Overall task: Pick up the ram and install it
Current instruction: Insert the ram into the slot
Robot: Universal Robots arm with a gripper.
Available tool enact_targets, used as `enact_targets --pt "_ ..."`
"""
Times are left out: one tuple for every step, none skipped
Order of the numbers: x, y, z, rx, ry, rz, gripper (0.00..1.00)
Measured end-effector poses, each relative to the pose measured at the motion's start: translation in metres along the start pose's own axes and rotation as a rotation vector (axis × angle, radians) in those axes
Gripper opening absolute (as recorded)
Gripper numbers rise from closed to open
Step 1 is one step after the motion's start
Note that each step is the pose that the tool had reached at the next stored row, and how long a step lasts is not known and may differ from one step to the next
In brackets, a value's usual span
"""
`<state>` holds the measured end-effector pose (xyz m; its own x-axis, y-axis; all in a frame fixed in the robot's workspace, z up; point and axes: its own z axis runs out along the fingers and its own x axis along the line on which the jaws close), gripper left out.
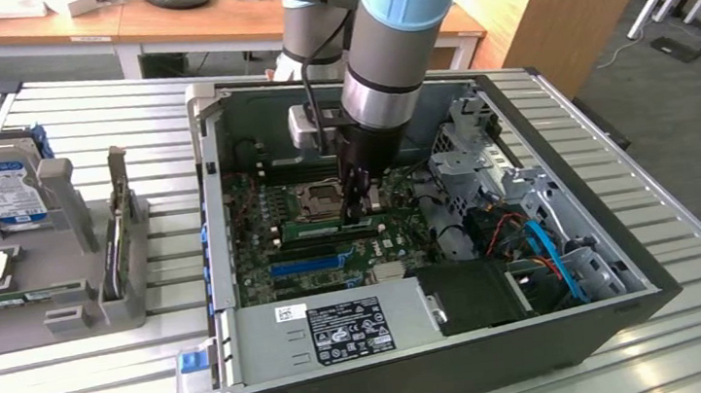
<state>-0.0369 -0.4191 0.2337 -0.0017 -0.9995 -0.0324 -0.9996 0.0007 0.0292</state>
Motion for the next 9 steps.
enact_targets --pt "0.0000 0.0000 0.0000 -0.0001 0.0003 0.000 0.12" --pt "0.0000 0.0000 0.0003 -0.0001 0.0002 0.000 0.12" --pt "0.0000 0.0000 0.0003 -0.0001 0.0003 0.000 0.12" --pt "0.0000 0.0000 0.0003 -0.0001 0.0002 0.000 0.12" --pt "0.0000 0.0000 0.0004 -0.0001 0.0002 0.000 0.12" --pt "0.0000 0.0000 0.0004 0.0000 0.0000 0.000 0.12" --pt "0.0000 0.0000 0.0004 0.0000 0.0000 0.000 0.12" --pt "0.0000 0.0000 0.0004 0.0000 0.0001 0.000 0.12" --pt "-0.0001 0.0000 0.0005 0.0001 -0.0001 0.000 0.12"
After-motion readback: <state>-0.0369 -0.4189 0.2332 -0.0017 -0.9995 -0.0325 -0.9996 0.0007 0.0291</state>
